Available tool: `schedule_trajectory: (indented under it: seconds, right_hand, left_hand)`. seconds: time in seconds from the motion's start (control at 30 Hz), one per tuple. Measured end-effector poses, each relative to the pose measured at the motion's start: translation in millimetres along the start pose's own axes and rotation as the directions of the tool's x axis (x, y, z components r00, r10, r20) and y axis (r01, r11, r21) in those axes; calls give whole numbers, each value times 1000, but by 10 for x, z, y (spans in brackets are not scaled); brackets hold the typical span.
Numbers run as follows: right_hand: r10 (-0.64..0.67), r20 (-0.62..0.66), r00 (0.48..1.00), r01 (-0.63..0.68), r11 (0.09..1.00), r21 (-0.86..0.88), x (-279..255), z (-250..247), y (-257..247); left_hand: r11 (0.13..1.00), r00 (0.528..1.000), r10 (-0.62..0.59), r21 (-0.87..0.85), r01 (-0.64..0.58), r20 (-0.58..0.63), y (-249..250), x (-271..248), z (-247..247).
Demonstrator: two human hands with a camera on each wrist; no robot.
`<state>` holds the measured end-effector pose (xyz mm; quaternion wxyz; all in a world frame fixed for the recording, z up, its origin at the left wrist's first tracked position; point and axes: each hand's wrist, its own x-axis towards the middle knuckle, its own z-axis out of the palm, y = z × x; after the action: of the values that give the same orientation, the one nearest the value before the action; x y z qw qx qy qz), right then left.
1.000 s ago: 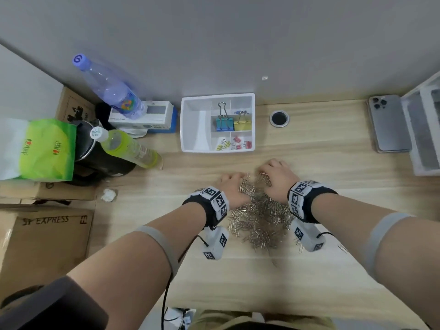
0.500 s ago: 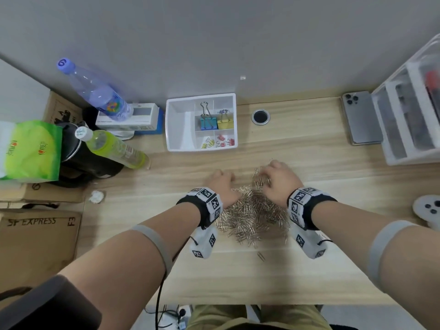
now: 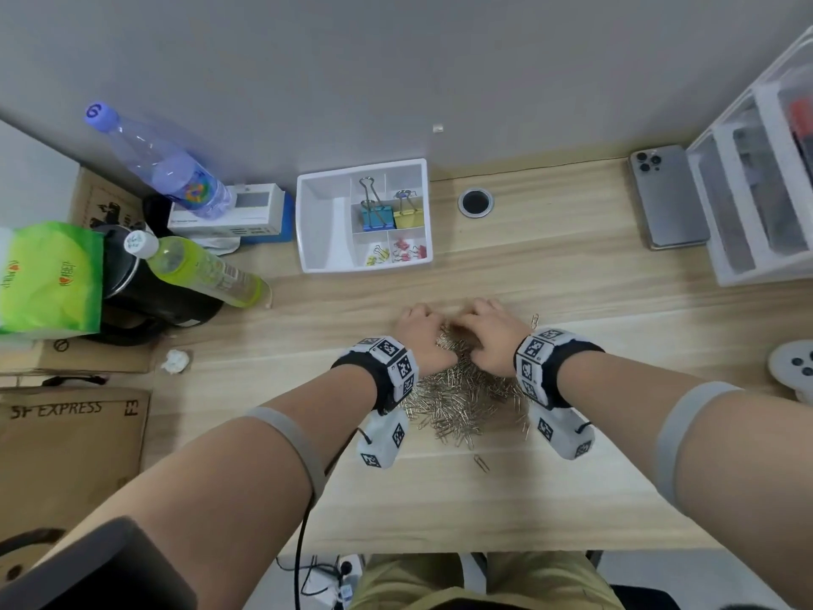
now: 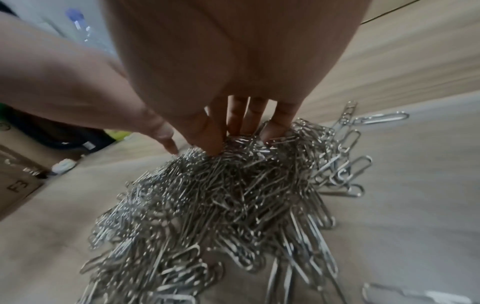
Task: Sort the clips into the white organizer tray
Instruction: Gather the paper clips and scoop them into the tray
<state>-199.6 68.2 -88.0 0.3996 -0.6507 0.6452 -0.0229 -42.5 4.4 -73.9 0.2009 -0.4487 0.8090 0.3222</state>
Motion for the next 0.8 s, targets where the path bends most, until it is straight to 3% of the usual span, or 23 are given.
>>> schedule_trajectory:
  seconds: [0.1,0.2,0.33,0.43,0.57,0.8]
  right_hand:
    - [-39,59,998,39,999,4,-78,19,-24]
    - [-13,-57,998,15,999,29,-181,-12,23]
    - [213,-303,929,-239,970,-50,-306,-80,188]
    - [331,-280,901,-359,932,-53,-359,-83,271]
    - [267,-185,946,-283,957,-67,-384,82,211]
    - [108,-105,989,-113,993,-44,-388,381,1]
  left_hand:
    - [999,998,33,-17,-32,55,19,-24,-1]
    - [1000,999,-13,-1,13,37,9,-55,-20]
    - [994,993,-107,-4,107,-38,-80,-104,-110]
    - [982,981,-185,14,186,-52,-177,-188,-116]
    - [972,972,-234,17,234,-2,-183,-290,16]
    - [990,989,-136,-30,137,59,-56,-359,228]
